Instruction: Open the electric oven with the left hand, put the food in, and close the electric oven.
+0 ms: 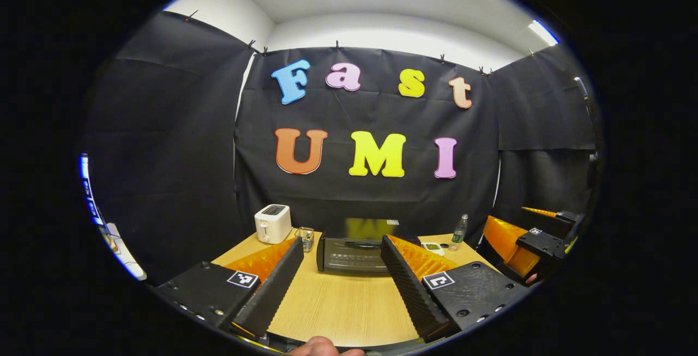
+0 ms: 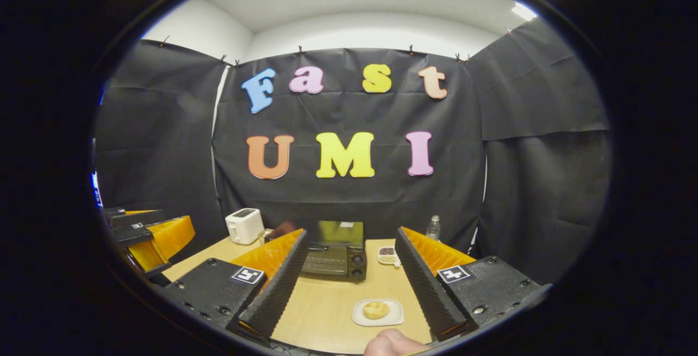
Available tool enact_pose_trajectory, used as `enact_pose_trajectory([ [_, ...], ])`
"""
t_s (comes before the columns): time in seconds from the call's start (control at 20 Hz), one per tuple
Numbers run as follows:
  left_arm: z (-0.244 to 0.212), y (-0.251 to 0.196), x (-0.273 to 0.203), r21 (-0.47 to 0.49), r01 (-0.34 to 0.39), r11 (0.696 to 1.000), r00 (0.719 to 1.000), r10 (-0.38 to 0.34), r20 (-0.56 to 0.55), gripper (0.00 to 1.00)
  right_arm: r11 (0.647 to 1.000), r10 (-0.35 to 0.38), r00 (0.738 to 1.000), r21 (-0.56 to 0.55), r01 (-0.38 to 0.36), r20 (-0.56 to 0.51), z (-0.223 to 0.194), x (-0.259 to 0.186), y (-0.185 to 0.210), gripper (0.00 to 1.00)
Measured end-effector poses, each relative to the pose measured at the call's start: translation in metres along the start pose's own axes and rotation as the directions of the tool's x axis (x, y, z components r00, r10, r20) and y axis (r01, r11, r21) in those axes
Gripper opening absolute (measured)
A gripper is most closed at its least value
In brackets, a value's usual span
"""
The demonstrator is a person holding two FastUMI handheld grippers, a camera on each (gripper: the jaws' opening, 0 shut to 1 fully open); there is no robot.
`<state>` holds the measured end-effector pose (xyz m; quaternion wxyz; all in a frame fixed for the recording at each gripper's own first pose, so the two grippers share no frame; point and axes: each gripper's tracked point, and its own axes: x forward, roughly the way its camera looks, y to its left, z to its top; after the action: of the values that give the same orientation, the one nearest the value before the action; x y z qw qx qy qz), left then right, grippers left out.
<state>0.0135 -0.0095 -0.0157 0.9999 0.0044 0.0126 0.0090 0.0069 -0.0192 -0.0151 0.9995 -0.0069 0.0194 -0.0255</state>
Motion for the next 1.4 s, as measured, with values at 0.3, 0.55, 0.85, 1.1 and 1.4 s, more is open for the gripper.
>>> enact_pose_trajectory([
  [0.3, -0.017, -0.023, 0.021, -0.024, 0.079, 0.997, 0.996, -0.080, -0.046, 0.94, 0.999, -0.046, 0.998, 0.004, 0.046, -0.036, -0.014, 0.013, -0.022, 0.99],
  [0.55, -0.028, -0.046, 0.055, -0.011, 0.116, 0.993, 0.989, -0.117, -0.093, 0.94, 0.997, -0.078, 0.995, 0.004, 0.078, -0.066, -0.029, 0.037, -0.054, 0.99],
  [0.85, -0.043, -0.061, 0.115, 0.000, 0.130, 0.991, 0.982, -0.129, -0.134, 0.94, 0.992, -0.112, 0.993, 0.055, 0.115, -0.044, -0.027, 0.073, -0.092, 0.99],
  [1.1, -0.066, -0.071, 0.178, 0.012, 0.122, 0.992, 0.975, -0.118, -0.190, 0.94, 0.988, -0.123, 0.989, 0.087, 0.130, -0.085, -0.043, 0.106, -0.125, 0.99],
  [1.4, -0.106, -0.077, 0.255, 0.052, 0.155, 0.987, 0.958, -0.137, -0.252, 0.94, 0.984, -0.144, 0.979, 0.081, 0.157, -0.142, -0.060, 0.136, -0.158, 0.99],
])
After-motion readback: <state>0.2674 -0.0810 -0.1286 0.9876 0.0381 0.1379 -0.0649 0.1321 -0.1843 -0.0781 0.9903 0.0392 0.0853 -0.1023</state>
